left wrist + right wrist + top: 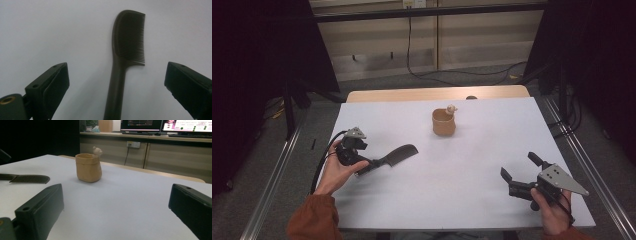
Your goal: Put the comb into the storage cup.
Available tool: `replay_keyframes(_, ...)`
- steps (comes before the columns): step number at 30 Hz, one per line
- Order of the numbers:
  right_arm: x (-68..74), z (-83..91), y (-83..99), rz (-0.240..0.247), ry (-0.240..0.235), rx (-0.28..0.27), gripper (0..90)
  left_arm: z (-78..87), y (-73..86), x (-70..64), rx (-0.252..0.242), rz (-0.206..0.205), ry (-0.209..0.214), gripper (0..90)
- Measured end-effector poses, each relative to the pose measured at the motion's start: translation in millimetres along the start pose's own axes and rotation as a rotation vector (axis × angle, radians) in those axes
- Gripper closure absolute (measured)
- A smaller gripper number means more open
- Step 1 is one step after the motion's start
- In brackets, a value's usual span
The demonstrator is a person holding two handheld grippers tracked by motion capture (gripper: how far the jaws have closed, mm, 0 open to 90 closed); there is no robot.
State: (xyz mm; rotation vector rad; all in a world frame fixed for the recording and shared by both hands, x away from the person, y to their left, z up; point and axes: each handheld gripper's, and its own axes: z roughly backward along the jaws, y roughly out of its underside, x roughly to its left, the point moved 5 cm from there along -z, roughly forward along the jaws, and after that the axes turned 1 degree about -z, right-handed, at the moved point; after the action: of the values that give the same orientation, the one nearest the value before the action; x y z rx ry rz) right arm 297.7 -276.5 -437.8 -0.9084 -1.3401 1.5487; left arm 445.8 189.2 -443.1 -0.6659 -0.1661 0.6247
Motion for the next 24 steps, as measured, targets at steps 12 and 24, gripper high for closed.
replay_keyframes(12, 0.3, -0.7, 0.7, -0.002, -0.004, 0.006, 0.0, -23.3, -7.4, 5.0, 0.111, -0.047, -0.002, 14.4)
replay_keyframes(24, 1.5, -0.4, 0.9, 0.0, -0.013, 0.007, 0.0, -24.9, -1.2, -3.0, 0.209, -0.08, 0.012, 36.1)
